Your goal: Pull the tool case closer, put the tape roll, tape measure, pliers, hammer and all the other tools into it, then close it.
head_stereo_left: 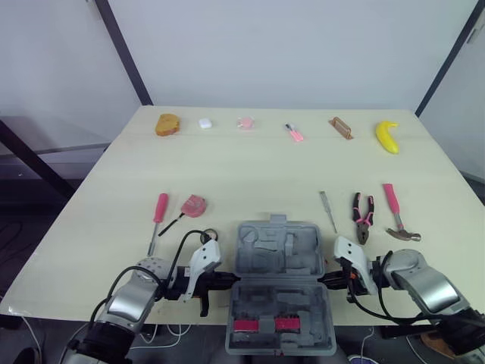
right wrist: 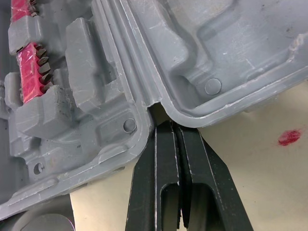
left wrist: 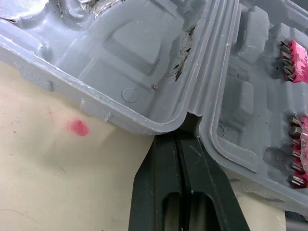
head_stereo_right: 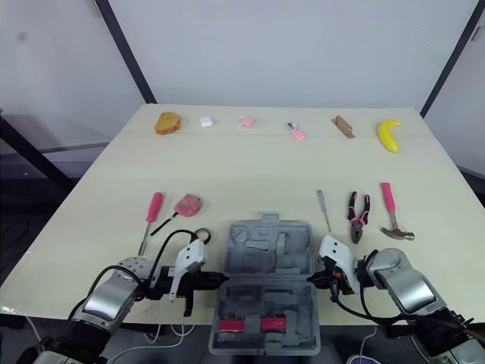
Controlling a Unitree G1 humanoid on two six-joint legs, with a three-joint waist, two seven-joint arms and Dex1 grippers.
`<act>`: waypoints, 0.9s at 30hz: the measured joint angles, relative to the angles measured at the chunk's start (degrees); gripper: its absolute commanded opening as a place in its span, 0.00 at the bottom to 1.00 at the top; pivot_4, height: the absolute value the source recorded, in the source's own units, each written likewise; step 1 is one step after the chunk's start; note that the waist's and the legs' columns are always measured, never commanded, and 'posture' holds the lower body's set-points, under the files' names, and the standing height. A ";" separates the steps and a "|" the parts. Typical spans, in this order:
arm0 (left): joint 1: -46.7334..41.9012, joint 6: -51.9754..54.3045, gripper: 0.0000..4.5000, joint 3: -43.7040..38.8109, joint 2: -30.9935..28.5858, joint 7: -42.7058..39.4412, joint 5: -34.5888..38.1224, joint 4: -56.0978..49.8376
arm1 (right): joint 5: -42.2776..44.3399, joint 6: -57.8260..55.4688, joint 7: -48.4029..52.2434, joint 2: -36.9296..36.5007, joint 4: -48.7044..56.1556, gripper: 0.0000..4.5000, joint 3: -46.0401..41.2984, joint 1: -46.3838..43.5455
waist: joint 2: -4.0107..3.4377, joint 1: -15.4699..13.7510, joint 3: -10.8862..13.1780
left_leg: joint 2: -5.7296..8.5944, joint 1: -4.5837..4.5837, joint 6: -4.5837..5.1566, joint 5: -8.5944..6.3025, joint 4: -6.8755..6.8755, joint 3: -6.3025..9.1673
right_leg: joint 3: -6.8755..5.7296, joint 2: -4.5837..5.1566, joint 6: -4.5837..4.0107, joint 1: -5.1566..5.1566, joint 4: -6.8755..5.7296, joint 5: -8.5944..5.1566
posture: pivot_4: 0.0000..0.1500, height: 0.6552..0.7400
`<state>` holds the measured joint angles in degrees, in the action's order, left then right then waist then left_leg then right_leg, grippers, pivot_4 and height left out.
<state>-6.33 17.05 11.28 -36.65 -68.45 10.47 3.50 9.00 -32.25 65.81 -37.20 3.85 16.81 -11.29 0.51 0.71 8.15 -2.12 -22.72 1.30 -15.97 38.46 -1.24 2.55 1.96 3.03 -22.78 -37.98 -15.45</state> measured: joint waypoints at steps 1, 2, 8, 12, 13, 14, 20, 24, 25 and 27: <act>0.01 0.00 0.00 0.00 0.00 0.03 0.00 0.00 | 0.03 0.12 -0.04 0.00 -0.12 0.01 -0.01 -0.01 | 0.00 0.00 0.00 | 0.00 0.00 0.00 0.00 0.00 0.00 | 0.00 0.00 0.00 0.00 0.00 0.00 | 1.00 1.00; 0.05 -0.03 0.00 -0.02 0.00 0.11 0.01 0.00 | 0.06 0.25 -0.13 0.01 -0.36 0.01 -0.01 -0.11 | 0.00 0.00 0.00 | 0.00 0.01 0.00 0.00 0.00 0.00 | 0.00 0.00 0.00 0.00 0.00 0.00 | 1.00 1.00; 0.47 -0.28 0.00 -0.09 -0.02 0.49 0.33 0.00 | 0.31 1.24 0.02 -0.01 -1.29 0.01 0.00 -0.26 | 0.00 0.01 0.00 | 0.00 0.01 0.00 0.00 0.01 0.00 | 0.00 0.00 0.00 0.01 0.00 0.00 | 1.00 1.00; 0.68 -0.73 0.00 -0.27 -0.22 0.64 0.39 0.05 | 0.51 1.37 0.08 -0.22 -1.65 0.01 0.00 -0.35 | 0.00 0.00 -0.01 | 0.00 0.02 0.00 0.00 0.01 0.00 | 0.00 0.00 0.00 0.02 -0.01 0.00 | 1.00 1.00; 0.68 -0.91 0.00 -0.32 -0.22 0.64 0.44 0.18 | 0.52 1.41 0.08 -0.36 -1.69 0.01 0.00 -0.39 | 0.00 0.00 -0.01 | 0.00 0.02 0.00 0.00 0.01 0.00 | 0.00 0.00 0.00 0.02 -0.01 0.00 | 1.00 1.00; 0.68 -0.98 0.00 -0.32 -0.22 0.64 0.47 0.24 | 0.52 1.42 0.08 -0.40 -1.71 0.01 0.00 -0.41 | 0.00 0.00 -0.01 | 0.00 0.02 0.00 0.00 0.01 0.00 | 0.00 0.00 0.00 0.02 -0.01 0.00 | 1.00 1.00; 0.65 -1.16 0.00 -0.32 -0.24 0.64 0.55 0.50 | 0.70 1.90 0.10 -0.53 -2.28 0.01 0.00 -0.51 | 0.00 0.01 -0.01 | 0.00 0.07 0.00 0.00 0.02 0.00 | 0.00 0.00 0.00 0.08 -0.01 0.00 | 1.00 1.00; 0.62 -1.36 0.00 -0.27 -0.29 0.59 0.56 0.70 | 0.78 2.88 0.18 -1.19 -2.74 0.01 -0.01 -0.53 | 0.00 0.01 -0.01 | 0.00 0.08 0.00 0.00 0.02 0.00 | 0.00 0.00 0.00 0.08 -0.01 0.00 | 1.00 1.00; 0.63 -1.38 0.00 -0.27 -0.29 0.58 0.56 0.73 | 0.78 2.94 0.19 -1.30 -2.76 0.01 -0.01 -0.53 | 0.00 0.01 -0.01 | 0.00 0.08 0.00 0.00 0.02 0.00 | 0.00 0.00 0.00 0.08 -0.01 0.00 | 1.00 1.00; 0.64 -1.73 0.00 -0.26 -0.48 0.51 0.60 1.15 | 0.93 3.56 0.19 -1.70 -3.13 0.01 -0.01 -0.53 | 0.00 0.01 -0.02 | 0.00 0.08 0.00 0.00 0.02 0.00 | 0.00 0.00 0.00 0.08 -0.01 0.00 | 1.00 1.00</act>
<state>-5.69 15.32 11.02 -37.12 -67.94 11.07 4.65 9.93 -28.69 66.00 -38.90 0.73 16.80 -11.82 0.51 0.73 8.13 -2.12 -22.64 1.30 -15.97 38.49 -1.24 2.55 1.96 3.03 -22.70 -37.99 -15.45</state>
